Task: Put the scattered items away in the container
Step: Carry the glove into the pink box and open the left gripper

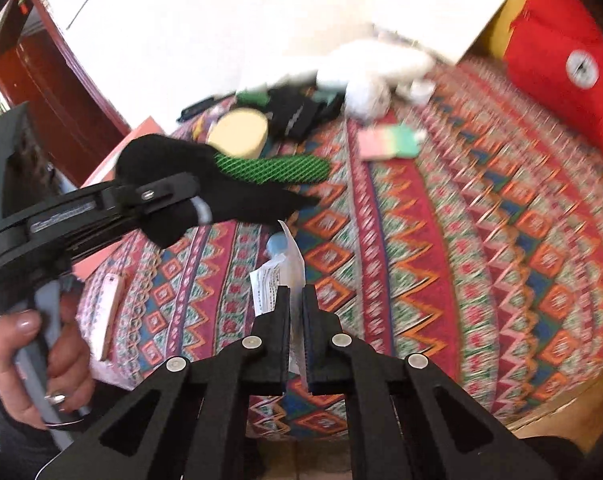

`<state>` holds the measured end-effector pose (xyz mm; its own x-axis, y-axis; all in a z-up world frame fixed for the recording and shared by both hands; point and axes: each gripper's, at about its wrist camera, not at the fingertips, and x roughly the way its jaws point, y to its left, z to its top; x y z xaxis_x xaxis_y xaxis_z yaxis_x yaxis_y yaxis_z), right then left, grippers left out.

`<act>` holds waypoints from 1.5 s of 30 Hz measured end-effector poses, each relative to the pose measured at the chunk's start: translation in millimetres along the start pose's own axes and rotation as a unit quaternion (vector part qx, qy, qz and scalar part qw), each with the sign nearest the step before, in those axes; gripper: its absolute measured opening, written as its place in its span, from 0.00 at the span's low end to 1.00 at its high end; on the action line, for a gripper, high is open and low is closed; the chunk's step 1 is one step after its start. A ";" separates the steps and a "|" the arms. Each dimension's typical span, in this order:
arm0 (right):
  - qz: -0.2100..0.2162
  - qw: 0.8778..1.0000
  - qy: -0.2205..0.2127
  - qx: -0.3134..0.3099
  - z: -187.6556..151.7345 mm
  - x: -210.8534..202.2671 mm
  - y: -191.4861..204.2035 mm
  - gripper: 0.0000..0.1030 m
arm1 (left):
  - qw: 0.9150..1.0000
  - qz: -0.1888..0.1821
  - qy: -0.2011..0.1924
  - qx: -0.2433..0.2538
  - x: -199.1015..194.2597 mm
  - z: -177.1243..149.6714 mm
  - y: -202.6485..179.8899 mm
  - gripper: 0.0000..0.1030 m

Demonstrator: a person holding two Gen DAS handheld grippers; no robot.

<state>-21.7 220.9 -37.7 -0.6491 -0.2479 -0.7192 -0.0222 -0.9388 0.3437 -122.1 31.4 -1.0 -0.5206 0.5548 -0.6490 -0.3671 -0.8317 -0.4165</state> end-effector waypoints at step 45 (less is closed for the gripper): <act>0.029 0.956 0.162 -0.245 94.1 218.8 375.2 0.44 | 0.856 0.499 0.012 -0.135 -170.8 45.7 381.2 0.60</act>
<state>-243.7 -163.1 -9.3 -0.3677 -0.2898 -0.8837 0.4167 -0.9008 0.1220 -208.4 -379.4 -19.8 -0.4538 -0.4324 -0.7792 0.4436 -0.8679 0.2234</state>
